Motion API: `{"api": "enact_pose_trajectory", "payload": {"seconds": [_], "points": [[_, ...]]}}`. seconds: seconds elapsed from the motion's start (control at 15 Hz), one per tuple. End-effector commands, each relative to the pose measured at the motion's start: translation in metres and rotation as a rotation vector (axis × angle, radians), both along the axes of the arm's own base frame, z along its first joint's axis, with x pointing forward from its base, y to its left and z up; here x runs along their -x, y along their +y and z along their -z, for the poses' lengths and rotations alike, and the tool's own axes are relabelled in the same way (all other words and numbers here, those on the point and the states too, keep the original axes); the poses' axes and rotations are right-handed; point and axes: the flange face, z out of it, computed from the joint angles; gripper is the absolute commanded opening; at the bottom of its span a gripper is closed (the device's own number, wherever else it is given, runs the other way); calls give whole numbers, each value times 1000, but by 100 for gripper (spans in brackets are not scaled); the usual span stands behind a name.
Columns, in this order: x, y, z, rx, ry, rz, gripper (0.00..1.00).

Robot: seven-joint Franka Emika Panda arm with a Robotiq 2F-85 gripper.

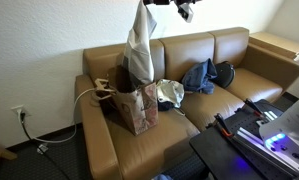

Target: Put the striped cloth in the bag

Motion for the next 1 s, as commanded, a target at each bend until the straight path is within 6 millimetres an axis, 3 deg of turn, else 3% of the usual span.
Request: {"api": "enact_pose_trajectory", "payload": {"seconds": [0.0,0.2,0.4,0.6,0.93], "points": [[-30,22,0,-3,-53,-1,0],[-36,14,24,-3,-15,12,0],[-35,-2,70,65,23,22,0],[-31,-5,114,158,36,15,0],[-23,19,133,263,18,-24,0]]}}
